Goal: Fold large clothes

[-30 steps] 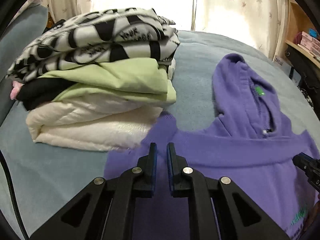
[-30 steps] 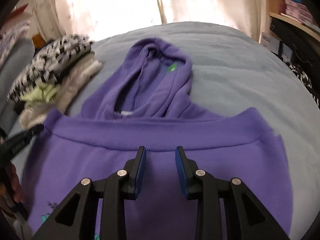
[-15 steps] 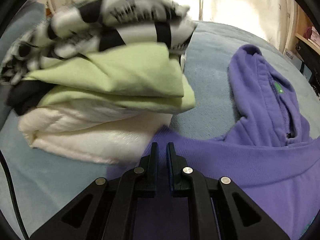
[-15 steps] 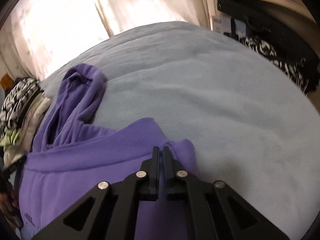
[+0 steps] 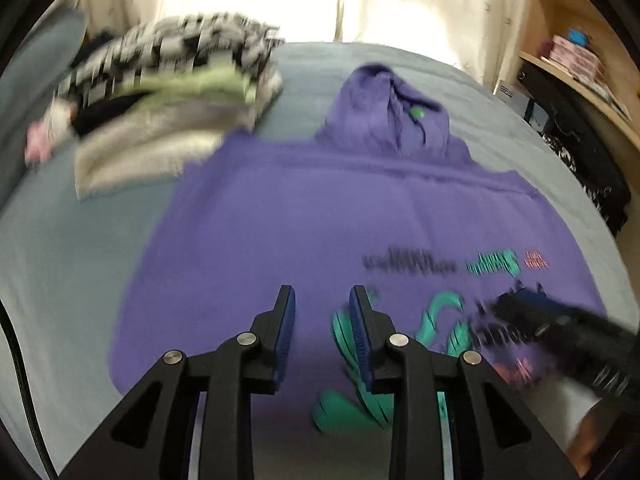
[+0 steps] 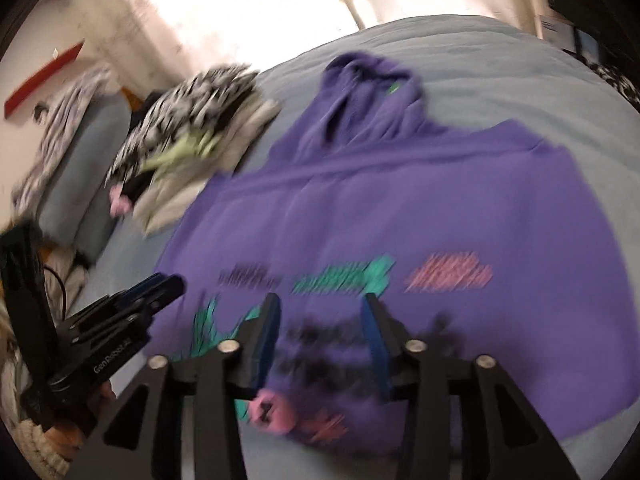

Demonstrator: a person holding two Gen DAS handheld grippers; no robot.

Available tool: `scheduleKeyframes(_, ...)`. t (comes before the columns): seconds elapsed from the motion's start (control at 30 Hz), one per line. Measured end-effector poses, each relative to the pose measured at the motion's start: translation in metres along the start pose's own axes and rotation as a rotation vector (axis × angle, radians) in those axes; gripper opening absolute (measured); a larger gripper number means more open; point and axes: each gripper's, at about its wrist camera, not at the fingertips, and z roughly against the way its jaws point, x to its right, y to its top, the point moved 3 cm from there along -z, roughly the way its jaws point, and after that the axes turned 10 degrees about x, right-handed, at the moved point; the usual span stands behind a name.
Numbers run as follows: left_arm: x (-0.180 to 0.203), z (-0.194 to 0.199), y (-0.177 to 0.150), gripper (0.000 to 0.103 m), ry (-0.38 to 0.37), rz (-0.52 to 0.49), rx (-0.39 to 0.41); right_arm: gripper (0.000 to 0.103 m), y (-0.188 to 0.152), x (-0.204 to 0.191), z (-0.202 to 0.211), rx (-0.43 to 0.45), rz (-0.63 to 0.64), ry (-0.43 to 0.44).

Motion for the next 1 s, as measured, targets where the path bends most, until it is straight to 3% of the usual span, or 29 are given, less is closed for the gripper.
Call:
scheduleKeyframes(0.13,-0.018,-0.007,-0.024,0.030,0.081,0.012,-0.038,0.048,-0.022,0.011,0.012,0.016,0.003,-0.043)
scheduleKeyframes(0.27,-0.061,-0.005,-0.026,0.031,0.187,0.052,-0.042,0.048,-0.026,0.056,0.038,0.065,0.065,-0.306)
scheduleKeyframes(0.33,-0.083,0.000,-0.027,0.030,0.191,0.100,-0.045,0.048,-0.029,0.093,0.051,0.072,0.015,-0.404)
scheduleKeyframes(0.4,-0.094,0.000,-0.024,0.029,0.177,0.124,-0.044,0.047,-0.030,0.121,0.069,0.098,-0.104,-0.362)
scheduleKeyframes(0.47,-0.095,0.004,-0.025,0.029,0.181,0.120,-0.044,0.047,-0.029,0.128,0.077,0.116,-0.137,-0.369)
scheduleKeyframes(0.63,-0.087,0.005,-0.022,0.029,0.216,0.092,-0.055,0.048,-0.028,0.114,0.073,0.084,-0.060,-0.450)
scheduleKeyframes(0.83,-0.090,0.018,-0.023,0.030,0.178,0.133,-0.082,0.051,-0.036,0.102,0.085,0.064,-0.096,-0.385)
scheduleKeyframes(0.9,-0.092,0.023,-0.025,0.037,0.144,0.156,-0.099,0.054,-0.039,0.100,0.089,0.046,-0.120,-0.351)
scheduleKeyframes(0.97,-0.093,0.029,-0.029,0.057,0.074,0.211,-0.114,0.057,-0.043,0.098,0.093,0.038,-0.160,-0.308)
scheduleKeyframes(1.0,-0.094,0.031,-0.032,0.060,0.033,0.246,-0.121,0.059,-0.044,0.098,0.095,0.037,-0.189,-0.278)
